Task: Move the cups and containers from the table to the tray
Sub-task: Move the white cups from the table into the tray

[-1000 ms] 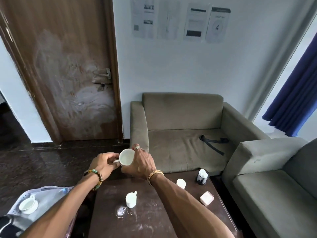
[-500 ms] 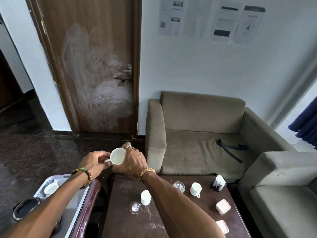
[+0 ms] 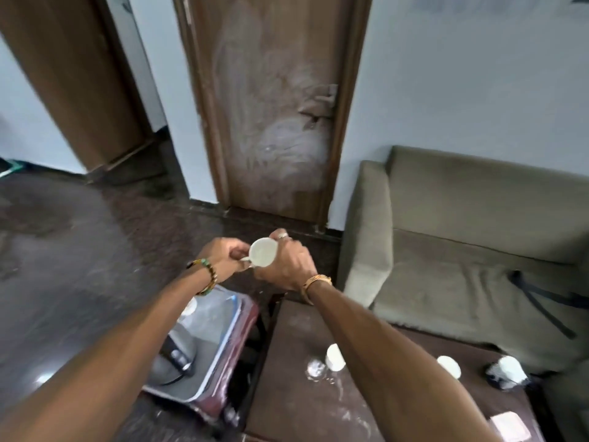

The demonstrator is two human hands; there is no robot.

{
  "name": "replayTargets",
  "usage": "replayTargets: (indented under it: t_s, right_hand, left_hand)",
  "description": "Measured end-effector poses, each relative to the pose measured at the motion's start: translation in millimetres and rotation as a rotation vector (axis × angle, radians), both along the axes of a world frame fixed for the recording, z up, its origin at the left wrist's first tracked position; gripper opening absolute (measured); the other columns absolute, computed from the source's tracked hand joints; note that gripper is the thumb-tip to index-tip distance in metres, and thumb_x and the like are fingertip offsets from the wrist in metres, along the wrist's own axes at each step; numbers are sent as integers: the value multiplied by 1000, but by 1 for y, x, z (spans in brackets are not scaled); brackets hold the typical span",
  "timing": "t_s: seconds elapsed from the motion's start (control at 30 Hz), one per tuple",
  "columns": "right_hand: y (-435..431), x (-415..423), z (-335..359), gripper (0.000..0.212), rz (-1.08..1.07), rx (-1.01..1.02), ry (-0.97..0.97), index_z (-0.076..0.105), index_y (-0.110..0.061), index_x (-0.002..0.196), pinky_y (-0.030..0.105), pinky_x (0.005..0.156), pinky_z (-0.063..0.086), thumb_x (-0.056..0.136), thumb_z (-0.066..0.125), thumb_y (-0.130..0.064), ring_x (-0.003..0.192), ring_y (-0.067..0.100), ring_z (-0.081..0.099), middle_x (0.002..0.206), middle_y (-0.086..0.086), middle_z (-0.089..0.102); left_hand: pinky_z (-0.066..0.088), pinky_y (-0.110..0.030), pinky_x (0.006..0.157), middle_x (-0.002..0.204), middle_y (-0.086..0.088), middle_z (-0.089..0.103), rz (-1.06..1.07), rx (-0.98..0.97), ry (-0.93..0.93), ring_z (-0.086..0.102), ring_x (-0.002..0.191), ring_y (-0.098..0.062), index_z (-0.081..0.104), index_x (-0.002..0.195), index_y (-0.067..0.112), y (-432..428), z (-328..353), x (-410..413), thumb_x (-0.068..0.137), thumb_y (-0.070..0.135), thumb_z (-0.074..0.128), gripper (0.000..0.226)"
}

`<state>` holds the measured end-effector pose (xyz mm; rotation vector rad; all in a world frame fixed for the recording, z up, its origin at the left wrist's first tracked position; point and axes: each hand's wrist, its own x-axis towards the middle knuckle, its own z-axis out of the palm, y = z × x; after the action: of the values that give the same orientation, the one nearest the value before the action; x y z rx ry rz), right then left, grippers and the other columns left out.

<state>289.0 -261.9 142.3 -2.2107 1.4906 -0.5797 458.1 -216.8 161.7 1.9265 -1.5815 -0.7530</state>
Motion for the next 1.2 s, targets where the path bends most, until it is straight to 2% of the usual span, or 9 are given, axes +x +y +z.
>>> replayTargets:
  t_s: [0.1,0.2,0.3,0.4,0.53,0.67,0.83,0.97,1.2]
  right_hand:
    - [-5,26,-6,77,26,42,-27,48,-25,108,34,71,49,48,69,-68,90,31,70,95,5,72]
    - [-3,53,-18,87,77,97,-23,49,-24,111,35,75,51,42,59,-77,89,28,69,96,4,71]
    - [-4,82,-38,75,109,167,26,48,-23,115,37,81,52,55,79,-59,95,30,68,101,5,71]
    - [-6,112,-58,74,117,225,57,49,-23,117,37,84,53,57,83,-51,98,29,66,105,5,70]
    - [-14,152,-78,74,107,250,76,56,-22,117,35,88,53,55,84,-50,103,24,64,112,2,65]
    - [-26,190,-104,77,69,275,95,56,-23,120,35,90,51,54,83,-52,107,22,60,118,0,57]
    - [-38,229,-140,80,-10,302,111,55,-20,122,37,90,52,54,83,-51,107,24,58,117,1,52]
    - [-50,253,-175,80,-58,339,118,54,-15,125,36,90,49,56,84,-42,110,27,56,120,4,50]
    - [-59,269,-245,81,-65,402,236,53,-15,131,30,81,41,61,84,-43,115,26,54,127,4,51]
  left_hand:
    - [56,-30,78,85,1,77,-14,74,28,70,79,-13,74,93,25,-4,-3,32,69,10,84,30]
    - [51,-18,67,79,5,76,-18,174,23,67,70,-4,75,95,24,-5,-14,64,69,6,83,32]
    - [46,-8,56,72,12,73,-28,267,17,63,61,5,74,96,23,-5,-28,93,72,3,77,32]
    - [45,-8,53,68,13,72,-18,359,58,61,63,-3,73,103,10,-9,-48,126,78,-9,62,33]
    - [44,-4,52,96,-12,75,-73,432,65,64,65,-2,70,109,7,-21,-68,165,76,-5,74,35]
    - [43,-4,47,104,-21,72,-64,478,119,62,59,-1,65,115,-1,-39,-92,197,79,-7,71,37]
    - [47,-10,61,106,-12,73,-81,490,136,65,85,-15,66,116,6,-56,-122,231,79,1,74,37]
    - [47,-10,62,108,-10,73,-74,514,171,66,92,-17,67,117,8,-71,-159,249,79,-6,70,40]
    - [51,-25,92,118,-4,69,-74,587,92,64,106,-17,63,119,11,-83,-239,256,80,3,72,40]
